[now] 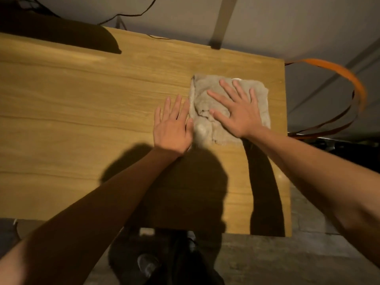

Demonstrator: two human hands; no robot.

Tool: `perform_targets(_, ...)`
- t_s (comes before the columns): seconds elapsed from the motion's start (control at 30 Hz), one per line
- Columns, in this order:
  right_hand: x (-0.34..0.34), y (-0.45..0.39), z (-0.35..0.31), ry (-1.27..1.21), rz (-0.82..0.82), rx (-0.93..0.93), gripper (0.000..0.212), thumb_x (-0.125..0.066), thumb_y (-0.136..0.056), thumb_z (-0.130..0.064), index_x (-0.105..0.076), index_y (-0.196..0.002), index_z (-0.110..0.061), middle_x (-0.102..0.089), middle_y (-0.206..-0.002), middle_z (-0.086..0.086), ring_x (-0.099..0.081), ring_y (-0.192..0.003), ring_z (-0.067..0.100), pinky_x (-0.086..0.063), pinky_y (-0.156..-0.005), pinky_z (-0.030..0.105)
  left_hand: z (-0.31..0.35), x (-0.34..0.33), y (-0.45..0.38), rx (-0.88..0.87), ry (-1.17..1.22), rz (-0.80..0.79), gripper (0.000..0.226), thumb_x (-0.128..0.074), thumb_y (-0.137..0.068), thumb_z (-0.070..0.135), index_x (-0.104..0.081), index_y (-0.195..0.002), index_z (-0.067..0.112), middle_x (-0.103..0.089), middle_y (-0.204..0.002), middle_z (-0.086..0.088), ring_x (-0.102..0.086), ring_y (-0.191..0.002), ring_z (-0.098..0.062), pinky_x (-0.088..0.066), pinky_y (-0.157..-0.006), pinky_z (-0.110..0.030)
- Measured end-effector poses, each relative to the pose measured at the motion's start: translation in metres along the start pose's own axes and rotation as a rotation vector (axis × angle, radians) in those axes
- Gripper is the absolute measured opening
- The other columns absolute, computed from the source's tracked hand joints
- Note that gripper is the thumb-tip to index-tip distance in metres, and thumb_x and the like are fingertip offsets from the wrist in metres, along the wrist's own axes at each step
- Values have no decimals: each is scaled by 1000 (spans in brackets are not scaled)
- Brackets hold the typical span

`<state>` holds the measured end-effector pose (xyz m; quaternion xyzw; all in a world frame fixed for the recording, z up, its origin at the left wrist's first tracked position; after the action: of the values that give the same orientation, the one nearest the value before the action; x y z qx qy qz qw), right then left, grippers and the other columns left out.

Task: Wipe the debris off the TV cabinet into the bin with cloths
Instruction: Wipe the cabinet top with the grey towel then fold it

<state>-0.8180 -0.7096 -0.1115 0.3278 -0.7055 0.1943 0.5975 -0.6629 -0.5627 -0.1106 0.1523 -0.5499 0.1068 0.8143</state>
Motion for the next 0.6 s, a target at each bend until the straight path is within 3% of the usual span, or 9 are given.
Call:
perform_targets(0.23, 26, -93, 46, -48, 32, -163, 64, -18, -92, -84, -21, -152, -62, -12, -172, -14, -5, -160, 22, 0, -123, 64, 0, -7, -22, -84, -122, 220, 57, -42, -98, 34, -39, -155, 26, -30, -164, -4, -24, -153, -31, -19, -122, -52)
perform_targets(0.4, 26, -96, 53, -66, 95, -261, 67, -18, -91, -86, -26, -152, -60, -17, -171, -15, -7, -160, 20, -1, -124, 63, -1, -5, -23, -84, -112, 191, 61, -39, -97, 40, -32, -157, 29, -28, -166, -2, -21, -154, -27, -19, -122, -51)
perform_targets(0.6, 28, -57, 87, -140, 155, -587, 71, -17, -90, -86, -25, -154, -57, -9, -173, -14, 0, -161, 22, 4, -124, 63, -2, -3, -21, -85, -100, 184, 60, -38, -97, 39, -35, -156, 28, -28, -166, -2, -20, -155, -27, -16, -123, -49)
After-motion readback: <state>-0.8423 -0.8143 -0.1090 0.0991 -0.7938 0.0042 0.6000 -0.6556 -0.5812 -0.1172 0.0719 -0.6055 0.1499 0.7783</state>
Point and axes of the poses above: each hand's wrist, its own y-axis away from the middle knuckle, its own x-axis out of the back of the hand, z = x × y, the point moved 5 cm from there along -y, towards the middle knuckle
